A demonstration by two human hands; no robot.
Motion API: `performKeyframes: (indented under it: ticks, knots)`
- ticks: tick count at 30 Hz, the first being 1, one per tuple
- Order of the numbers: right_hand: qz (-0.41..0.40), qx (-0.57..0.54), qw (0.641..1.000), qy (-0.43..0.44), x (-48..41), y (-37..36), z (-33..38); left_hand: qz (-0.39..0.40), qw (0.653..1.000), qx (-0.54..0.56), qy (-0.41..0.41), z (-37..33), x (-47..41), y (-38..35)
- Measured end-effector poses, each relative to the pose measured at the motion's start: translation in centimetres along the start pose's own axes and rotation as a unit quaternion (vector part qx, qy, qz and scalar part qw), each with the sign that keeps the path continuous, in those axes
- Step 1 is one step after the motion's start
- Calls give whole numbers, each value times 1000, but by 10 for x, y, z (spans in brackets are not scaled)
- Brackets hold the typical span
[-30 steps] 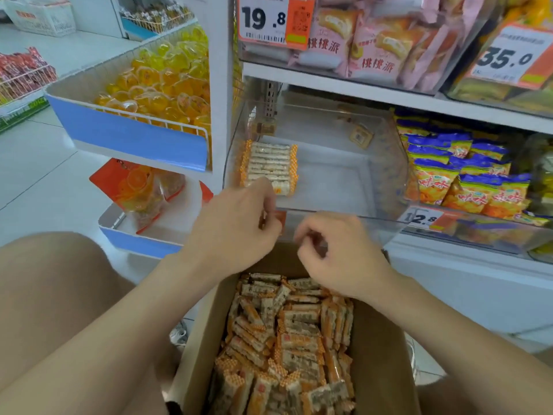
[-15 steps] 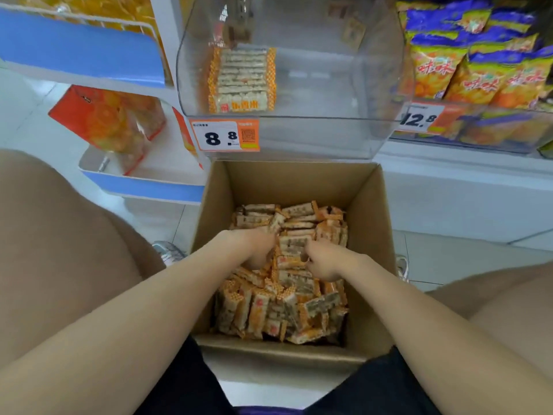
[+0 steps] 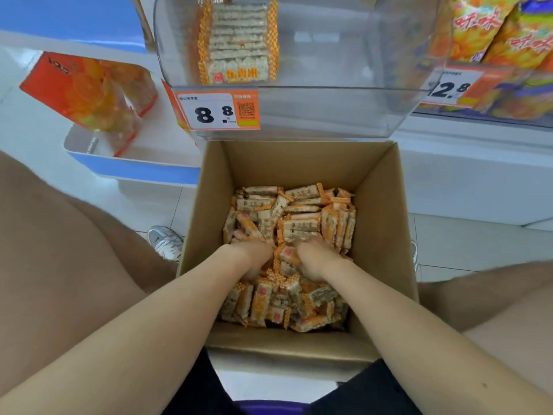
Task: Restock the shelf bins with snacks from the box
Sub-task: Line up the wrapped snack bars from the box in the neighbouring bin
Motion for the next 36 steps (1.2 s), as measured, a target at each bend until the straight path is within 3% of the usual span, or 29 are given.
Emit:
performKeyframes:
  ticks: [3,8,10,13,16,20,24,28,30,34,36]
  knots:
    - [-12,-13,1000,1,3,5,-1,-10,1000,-19,14,-1,0,-1]
    - [-45,-160,986,-22,14,22,-16,-11,1000,6,17,4,7,2]
    - [-62,-189,980,-27,23,35,-21,-15,998,54,23,10,8,5]
    - [-103,-254,960,-47,44,62,-32,-92,983,160,21,15,16,34]
    - [-169,-309,934,-59,66,93,-41,-210,923,322,19,19,38,73]
    - [-226,-432,872,-36,92,121,-47,-338,792,508,23,26,78,105]
    - [-274,-372,887,16,117,143,-40,-340,700,628,-15,20,109,118]
    - [-322,-383,862,81,140,158,-32,-319,646,691,-57,8,139,129]
    - [-323,-397,851,117,149,164,-24,-332,638,690,-77,3,158,136]
    - [-361,-420,817,158,171,183,-7,-425,690,577,-106,-3,202,153]
    - [-380,-428,800,179,181,196,-2,-463,683,552,-118,-2,224,164]
Point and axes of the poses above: each hand's wrist, its own x-axis away from the middle knuckle, its own y-axis out of the back of the hand, z = x × y, the point moved 7 cm from there along -x, towards the middle knuckle, and after that the axes turned 6 degrees about x, right-handed, at the moved point
